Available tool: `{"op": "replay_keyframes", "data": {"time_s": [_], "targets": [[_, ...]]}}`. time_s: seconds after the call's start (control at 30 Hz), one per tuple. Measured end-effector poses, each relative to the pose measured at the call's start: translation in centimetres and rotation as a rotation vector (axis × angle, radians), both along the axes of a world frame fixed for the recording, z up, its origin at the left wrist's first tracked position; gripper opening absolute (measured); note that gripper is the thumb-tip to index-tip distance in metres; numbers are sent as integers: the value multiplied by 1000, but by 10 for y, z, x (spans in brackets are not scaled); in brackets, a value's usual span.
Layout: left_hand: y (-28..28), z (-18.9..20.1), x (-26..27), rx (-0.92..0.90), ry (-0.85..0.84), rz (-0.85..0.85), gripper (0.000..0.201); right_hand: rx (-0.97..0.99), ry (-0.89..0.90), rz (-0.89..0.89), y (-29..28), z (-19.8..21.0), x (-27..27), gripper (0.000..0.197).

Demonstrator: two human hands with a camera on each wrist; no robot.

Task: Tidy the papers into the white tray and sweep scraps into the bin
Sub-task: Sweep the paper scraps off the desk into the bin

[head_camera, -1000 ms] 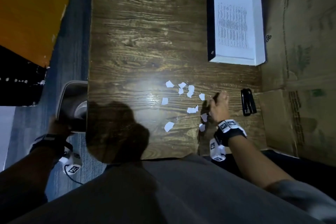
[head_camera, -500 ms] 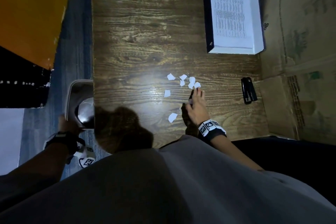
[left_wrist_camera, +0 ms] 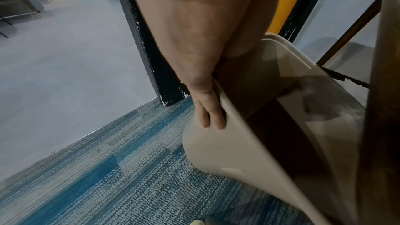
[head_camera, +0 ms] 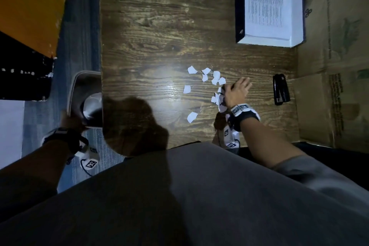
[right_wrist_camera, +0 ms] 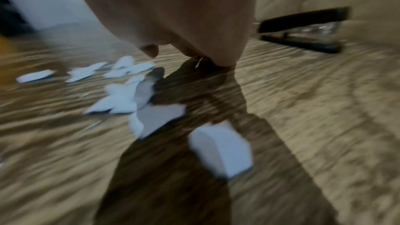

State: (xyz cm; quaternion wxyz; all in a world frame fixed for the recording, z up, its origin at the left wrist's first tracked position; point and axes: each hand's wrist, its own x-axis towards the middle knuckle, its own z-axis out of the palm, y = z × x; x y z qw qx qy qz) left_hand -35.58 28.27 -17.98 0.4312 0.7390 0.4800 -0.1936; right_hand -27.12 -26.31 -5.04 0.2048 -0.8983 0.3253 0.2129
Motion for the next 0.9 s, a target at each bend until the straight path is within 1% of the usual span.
{"op": "replay_keyframes", "data": {"time_s": [0.07,0.1,0.13,0.2,0.27,0.3,0.37,0.4,0.47,0.53,0.6,0.67,0.73,0.8,0.83,0.87,0.9], "targets": [[-10,17,3,1,-29,-2,52,84,-51,123,31,1,-7,70],[-14,23,5,10,-31,2,52,117,-70,201,39,-4,-12,70],[-29,47,10,14,-26,1,49,157,-95,270,43,-4,-17,69],[-44,66,15,15,-7,-18,37,201,-130,323,35,-5,-29,68],[-50,74,16,21,-8,-33,32,138,-163,265,15,-2,-44,67],[-49,73,16,21,-12,-29,36,88,-162,194,4,-1,-54,68],[-51,75,17,14,-5,-24,49,22,-104,38,-13,0,-75,71],[-51,77,18,17,4,-33,53,6,-76,-2,-15,-1,-83,71],[-53,81,19,14,13,-42,58,-11,-63,-21,-6,-6,-94,72],[-58,90,21,5,44,-55,62,-25,-70,-26,15,-8,-94,72],[-64,95,23,-21,40,-25,60,-12,-88,-9,43,-9,-92,75],[-66,98,24,-28,4,0,54,40,-127,82,73,-10,-91,78],[-65,99,24,-50,-47,28,50,125,-133,205,97,-11,-91,75],[-64,101,21,-82,-79,44,51,204,-132,299,106,-10,-89,69],[-64,102,20,-98,-99,56,52,231,-170,316,104,-8,-88,66],[-63,102,20,-111,-127,78,53,262,-236,298,99,-3,-86,63],[-62,101,20,-121,-147,96,52,300,-310,240,92,8,-84,58]]}}
